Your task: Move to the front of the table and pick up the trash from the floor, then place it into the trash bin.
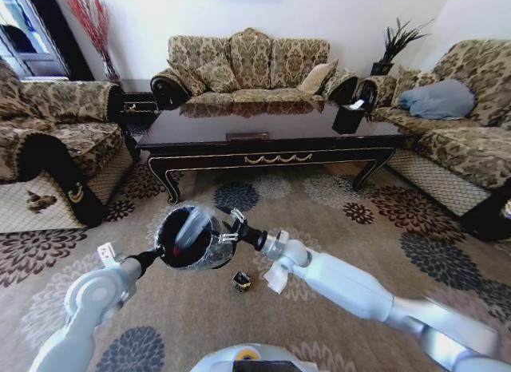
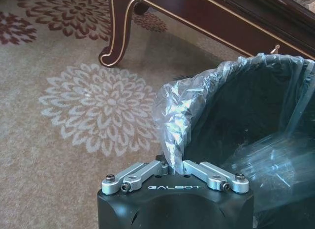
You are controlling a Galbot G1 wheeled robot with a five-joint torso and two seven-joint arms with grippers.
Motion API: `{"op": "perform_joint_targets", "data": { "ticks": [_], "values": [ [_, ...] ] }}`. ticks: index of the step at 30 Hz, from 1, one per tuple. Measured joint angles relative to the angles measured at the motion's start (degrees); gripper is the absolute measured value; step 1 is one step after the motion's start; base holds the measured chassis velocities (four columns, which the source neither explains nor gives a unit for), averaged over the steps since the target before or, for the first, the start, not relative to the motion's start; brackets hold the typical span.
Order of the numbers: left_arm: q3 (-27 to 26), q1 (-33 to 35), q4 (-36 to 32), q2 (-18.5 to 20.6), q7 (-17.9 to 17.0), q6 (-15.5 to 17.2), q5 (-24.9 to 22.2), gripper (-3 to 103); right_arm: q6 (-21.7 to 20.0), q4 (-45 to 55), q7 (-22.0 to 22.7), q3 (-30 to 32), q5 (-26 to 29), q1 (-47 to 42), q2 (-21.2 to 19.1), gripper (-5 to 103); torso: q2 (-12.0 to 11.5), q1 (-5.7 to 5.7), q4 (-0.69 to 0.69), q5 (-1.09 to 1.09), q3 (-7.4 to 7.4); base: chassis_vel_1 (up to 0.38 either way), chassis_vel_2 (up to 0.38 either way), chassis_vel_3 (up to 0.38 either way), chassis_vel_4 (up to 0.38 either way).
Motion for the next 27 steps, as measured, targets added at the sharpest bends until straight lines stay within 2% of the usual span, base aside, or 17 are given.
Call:
{"op": "perform_joint_targets", "data": {
  "ticks": [4,9,12,13,15,16,17,21,22,24,27],
  "values": [
    [-0.91,0.70,-0.19,-0.06,-0.02,0.01,0.27,0,-0.59,0.27,0.90,1.53,-0.16,-0.41,-0.73,100,0.00,0.00,0.01,-0.01,0.00,0.000,0.000,0.000,0.000],
    [-3.21,1.10,-0.34,1.55,-1.45,0.00,0.21,0,-4.34,-1.04,3.30,5.73,-0.55,-1.96,-2.59,100,0.00,0.00,0.01,0.00,0.00,0.000,0.000,0.000,0.000],
    [-5.76,1.05,-1.10,3.77,-4.39,0.00,-2.50,0,-9.00,-2.50,7.28,9.69,-1.58,-4.09,-4.70,100,0.00,0.00,-0.01,0.00,0.00,0.000,0.000,0.000,0.000],
    [-5.76,1.05,-1.10,3.77,-4.39,0.00,-2.50,0,-9.00,-2.50,7.28,9.69,-1.58,-4.09,-4.70,100,0.00,0.00,-0.01,0.00,0.00,0.000,0.000,0.000,0.000],
    [-6.79,1.08,-1.58,4.69,-6.44,-0.02,-5.54,0,-12.09,-2.61,10.11,12.14,-2.31,-6.32,-6.07,100,0.00,0.00,0.01,0.02,0.00,0.000,0.000,0.000,0.000],
    [-7.27,0.99,-1.72,5.26,-7.58,-0.02,-7.17,0,-13.99,-2.61,13.49,13.45,-2.61,-8.31,-7.21,100,0.01,0.00,0.00,-0.01,0.00,0.000,0.000,0.000,0.000],
    [-7.27,0.99,-1.72,5.26,-7.58,-0.02,-7.17,0,-13.99,-2.61,13.49,13.45,-2.61,-8.31,-7.21,100,0.01,0.00,0.00,-0.01,0.00,0.000,0.000,0.000,0.000],
    [-10.40,1.35,-3.12,5.37,-10.84,-0.02,-11.09,0,-19.34,-4.26,20.42,14.13,-2.42,-11.86,-8.39,100,0.00,0.00,-0.02,0.00,0.00,0.000,0.000,0.000,0.000],
    [-10.40,1.35,-3.12,5.37,-10.84,-0.02,-11.09,0,-19.34,-4.26,20.42,14.13,-2.42,-11.86,-8.39,100,0.00,0.00,-0.02,0.00,0.00,0.000,0.000,0.000,0.000],
    [-12.60,2.00,-3.96,5.37,-11.46,-0.03,-12.08,0,-23.06,-6.12,22.49,13.34,-2.83,-12.72,-8.49,100,0.00,0.00,0.00,0.00,0.00,0.000,0.000,0.000,0.000],
    [-14.58,2.89,-4.77,5.55,-11.53,-0.03,-13.11,0,-25.30,-7.57,24.74,12.31,-2.44,-13.07,-7.94,100,0.00,0.00,0.00,-0.01,0.00,0.000,0.000,0.000,0.000]
  ]
}}
